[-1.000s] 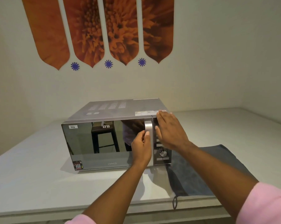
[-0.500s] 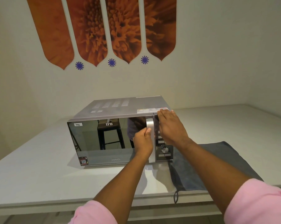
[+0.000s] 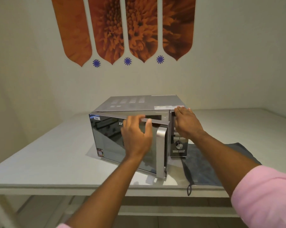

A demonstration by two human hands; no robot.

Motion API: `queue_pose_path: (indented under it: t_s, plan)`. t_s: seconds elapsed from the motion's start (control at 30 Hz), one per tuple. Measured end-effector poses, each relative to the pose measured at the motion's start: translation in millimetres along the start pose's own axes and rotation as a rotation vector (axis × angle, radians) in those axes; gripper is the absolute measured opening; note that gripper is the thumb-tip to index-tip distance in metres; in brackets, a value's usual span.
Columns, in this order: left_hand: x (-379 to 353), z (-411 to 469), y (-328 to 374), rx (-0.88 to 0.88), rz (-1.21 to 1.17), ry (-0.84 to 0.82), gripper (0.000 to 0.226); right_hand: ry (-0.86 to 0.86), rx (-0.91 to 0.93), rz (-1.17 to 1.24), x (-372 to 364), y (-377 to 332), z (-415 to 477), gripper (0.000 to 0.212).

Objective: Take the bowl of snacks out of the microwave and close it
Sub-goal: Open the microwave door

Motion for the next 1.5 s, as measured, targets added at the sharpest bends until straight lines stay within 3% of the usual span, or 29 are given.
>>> queue_pose_path:
  t_s: [0.2,0.43,0.63,1.17,1.5]
  plan:
    - [-13.7,33.1,-5.0,-0.074,0.343,-0.618,0.086,-0.026,-0.043,-0.059,2.3,-6.5,-4.6,0.062]
    - [8.6,21.0,13.1,-0.063,0.483,-0.84,0.13,-0.062,-0.063,-0.083,4.0,-9.0,-9.1,0.069]
    - [37.1,28.1,23.5,-0.004,0.63,-0.885,0.101,-0.052,-0.064,-0.093,5.3,-9.3,-11.7,0.067]
    - [122.8,19.6,-26.9,0.254,0.851,-1.036,0.092,0.039,-0.041,-0.062,12.3,-13.9,-17.2,0.053]
    - [138.9,8.4,-48.8,0.258,1.011,-1.035,0.091,0.082,-0.011,-0.135,8.2,-11.7,-14.7,0.064]
Point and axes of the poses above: each hand's wrist, its own z-axis towards the middle knuckle, its own x-axis out of the back of the hand, y = z × x, the point moved 10 cm from there along z, towards the middle knuckle, and after that the axes turned 14 degrees about -x, right-handed, at the moved point
